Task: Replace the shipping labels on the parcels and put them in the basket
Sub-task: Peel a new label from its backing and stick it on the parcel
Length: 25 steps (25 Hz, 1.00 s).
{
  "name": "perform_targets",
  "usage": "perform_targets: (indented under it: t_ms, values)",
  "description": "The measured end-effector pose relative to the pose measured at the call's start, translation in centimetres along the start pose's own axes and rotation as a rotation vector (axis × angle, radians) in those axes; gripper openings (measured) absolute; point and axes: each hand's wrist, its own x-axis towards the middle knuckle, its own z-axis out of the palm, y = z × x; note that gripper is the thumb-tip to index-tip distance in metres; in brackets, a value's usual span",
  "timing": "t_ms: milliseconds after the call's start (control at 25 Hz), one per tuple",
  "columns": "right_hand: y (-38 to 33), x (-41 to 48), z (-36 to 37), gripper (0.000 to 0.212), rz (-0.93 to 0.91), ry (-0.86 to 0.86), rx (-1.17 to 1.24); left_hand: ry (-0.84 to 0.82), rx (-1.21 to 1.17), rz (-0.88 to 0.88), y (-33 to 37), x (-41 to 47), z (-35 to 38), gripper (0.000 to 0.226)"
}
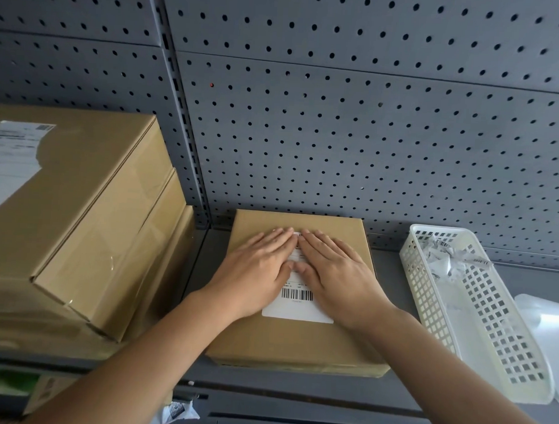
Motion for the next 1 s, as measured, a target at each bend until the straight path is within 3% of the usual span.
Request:
perform_targets:
  t_ms: [520, 720, 1000]
  values:
    - [1.9, -1.5, -1.1, 0.055, 0.099, -0.093, 0.028, -0.010, 0.012, -0.064, -0.6, -0.7, -0.7, 0.063]
    - [2.5, -2.3, -1.6, 0.058, 0.169, -0.052, 0.040, -0.024, 0.009, -0.076, -0.4, -1.5, -1.4, 0.067]
    - [-0.2, -2.9, -1.3, 0.060, -0.052, -0.111, 0.090, -0.050, 0.009, 0.067, 1.3, -2.4, -1.7, 0.065]
